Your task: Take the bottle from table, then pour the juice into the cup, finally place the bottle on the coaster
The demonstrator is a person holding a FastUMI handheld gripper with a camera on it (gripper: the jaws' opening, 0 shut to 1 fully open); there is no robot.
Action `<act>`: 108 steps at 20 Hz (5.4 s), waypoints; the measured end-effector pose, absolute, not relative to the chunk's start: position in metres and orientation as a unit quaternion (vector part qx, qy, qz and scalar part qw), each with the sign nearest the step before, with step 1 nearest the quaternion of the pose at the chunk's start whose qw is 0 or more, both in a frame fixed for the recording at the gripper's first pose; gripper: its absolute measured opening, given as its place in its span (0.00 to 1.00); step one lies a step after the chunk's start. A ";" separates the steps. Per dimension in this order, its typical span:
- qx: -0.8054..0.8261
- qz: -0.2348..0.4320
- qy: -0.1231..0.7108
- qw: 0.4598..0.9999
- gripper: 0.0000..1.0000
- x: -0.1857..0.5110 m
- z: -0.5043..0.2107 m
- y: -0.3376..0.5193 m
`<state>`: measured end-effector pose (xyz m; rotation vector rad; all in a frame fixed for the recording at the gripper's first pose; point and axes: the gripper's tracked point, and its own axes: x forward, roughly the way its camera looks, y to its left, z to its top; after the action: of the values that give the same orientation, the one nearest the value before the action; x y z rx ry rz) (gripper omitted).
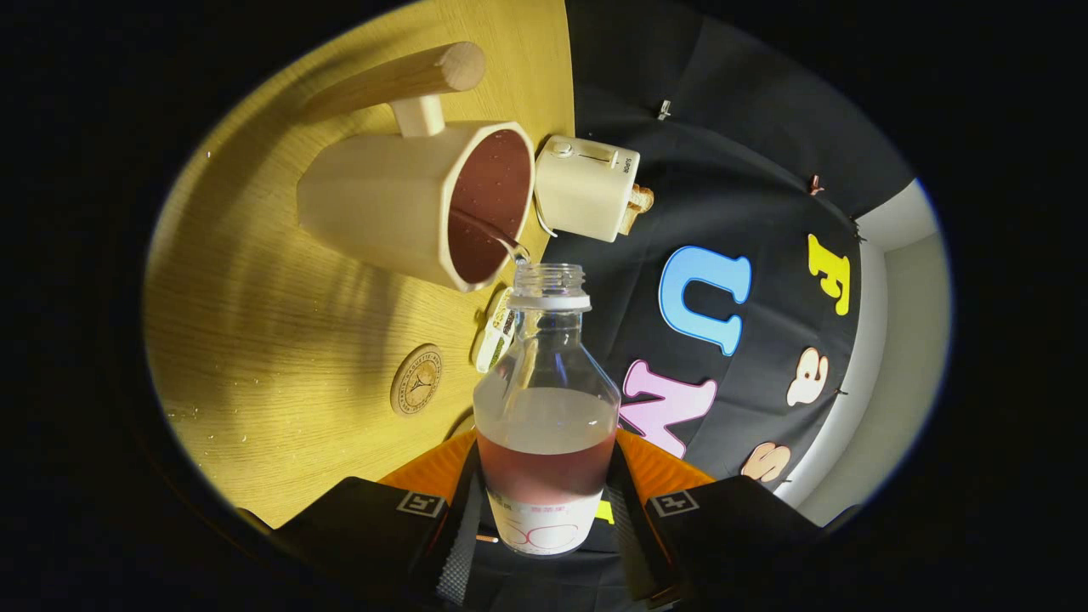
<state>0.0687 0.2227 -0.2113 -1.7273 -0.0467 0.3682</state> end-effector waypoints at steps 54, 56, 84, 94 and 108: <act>-0.828 0.188 -0.138 0.510 0.72 0.067 -0.182 0.255; -0.833 0.190 -0.150 0.497 0.72 0.064 -0.182 0.257; -0.874 0.187 -0.225 0.388 0.72 0.063 -0.161 0.277; -0.863 0.186 -0.188 0.430 0.72 0.065 -0.169 0.264; -0.666 0.214 0.012 0.715 0.72 0.054 -0.204 0.243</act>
<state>0.0542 0.2427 -0.2044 -1.4748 0.0261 0.4729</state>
